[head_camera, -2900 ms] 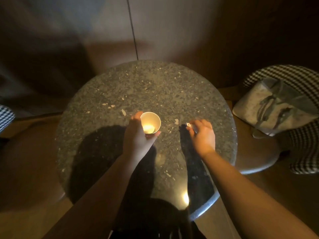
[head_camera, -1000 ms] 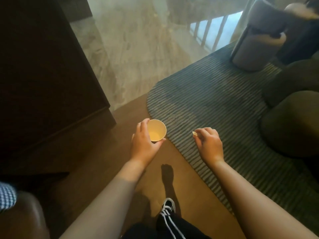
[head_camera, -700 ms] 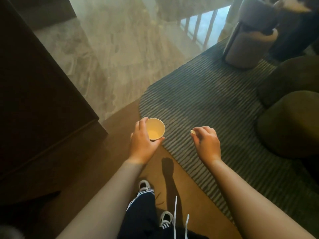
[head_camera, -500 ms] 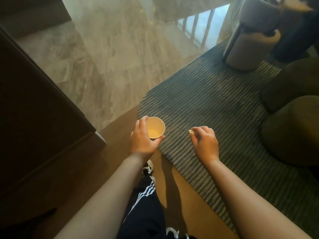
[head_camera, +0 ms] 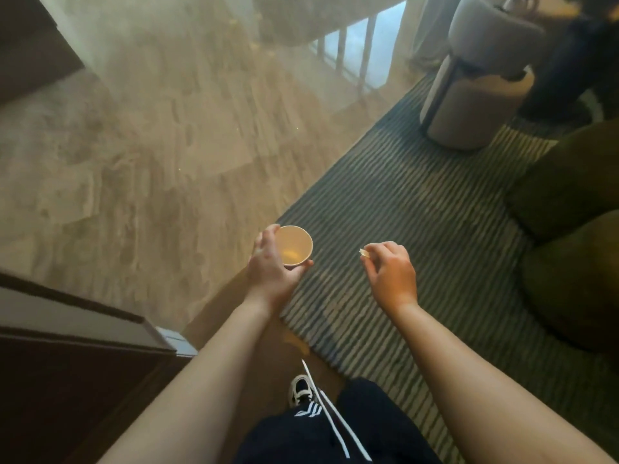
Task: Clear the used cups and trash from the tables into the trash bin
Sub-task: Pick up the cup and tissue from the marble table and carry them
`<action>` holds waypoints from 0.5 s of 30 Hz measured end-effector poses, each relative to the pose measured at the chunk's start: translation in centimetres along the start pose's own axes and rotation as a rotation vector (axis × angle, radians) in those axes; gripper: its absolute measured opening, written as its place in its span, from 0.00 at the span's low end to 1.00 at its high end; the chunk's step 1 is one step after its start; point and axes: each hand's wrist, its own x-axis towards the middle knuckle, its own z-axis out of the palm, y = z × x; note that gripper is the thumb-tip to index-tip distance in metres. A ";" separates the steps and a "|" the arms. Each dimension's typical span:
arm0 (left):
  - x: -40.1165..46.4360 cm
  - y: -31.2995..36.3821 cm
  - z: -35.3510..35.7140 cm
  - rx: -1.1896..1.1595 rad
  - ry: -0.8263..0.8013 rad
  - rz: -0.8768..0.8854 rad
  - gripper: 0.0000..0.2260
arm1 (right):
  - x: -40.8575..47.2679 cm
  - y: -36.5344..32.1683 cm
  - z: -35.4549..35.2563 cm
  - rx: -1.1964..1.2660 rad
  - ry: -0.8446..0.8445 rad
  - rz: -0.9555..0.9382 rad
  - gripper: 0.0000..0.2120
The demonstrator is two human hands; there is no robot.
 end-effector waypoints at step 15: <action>28.9 2.5 9.5 0.019 -0.107 0.037 0.36 | 28.5 4.0 2.8 0.036 0.059 0.144 0.08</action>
